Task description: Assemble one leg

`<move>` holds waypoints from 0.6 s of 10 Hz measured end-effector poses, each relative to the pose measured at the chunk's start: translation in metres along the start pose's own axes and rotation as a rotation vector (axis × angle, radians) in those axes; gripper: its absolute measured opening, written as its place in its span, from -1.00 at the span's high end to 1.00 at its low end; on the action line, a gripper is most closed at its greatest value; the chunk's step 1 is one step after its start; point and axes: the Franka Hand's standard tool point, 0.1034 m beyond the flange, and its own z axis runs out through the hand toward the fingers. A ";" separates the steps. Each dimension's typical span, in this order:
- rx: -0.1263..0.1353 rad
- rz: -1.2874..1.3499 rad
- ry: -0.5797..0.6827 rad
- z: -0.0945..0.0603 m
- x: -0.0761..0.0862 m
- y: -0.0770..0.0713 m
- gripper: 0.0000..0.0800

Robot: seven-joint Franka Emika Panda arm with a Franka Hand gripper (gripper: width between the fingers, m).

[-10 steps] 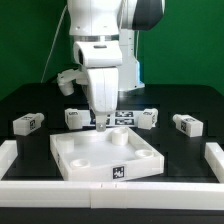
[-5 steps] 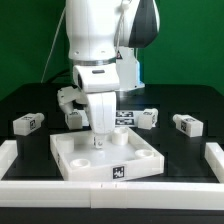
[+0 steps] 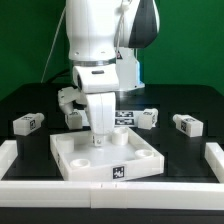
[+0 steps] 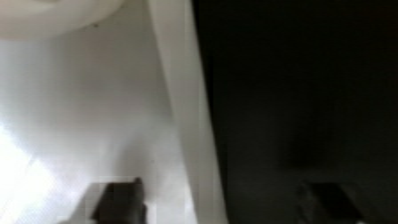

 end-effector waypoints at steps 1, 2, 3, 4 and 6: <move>0.000 0.000 0.000 0.000 0.000 0.000 0.61; 0.000 0.000 0.000 0.000 0.000 0.000 0.61; -0.001 0.004 -0.001 0.000 0.000 0.000 0.86; -0.001 0.006 -0.001 0.000 -0.001 0.000 0.85; -0.001 0.007 -0.001 0.000 -0.001 0.000 0.85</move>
Offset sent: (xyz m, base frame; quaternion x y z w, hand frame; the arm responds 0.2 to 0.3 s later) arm 0.0000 0.0000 0.0000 0.0000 0.0000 0.0000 1.0000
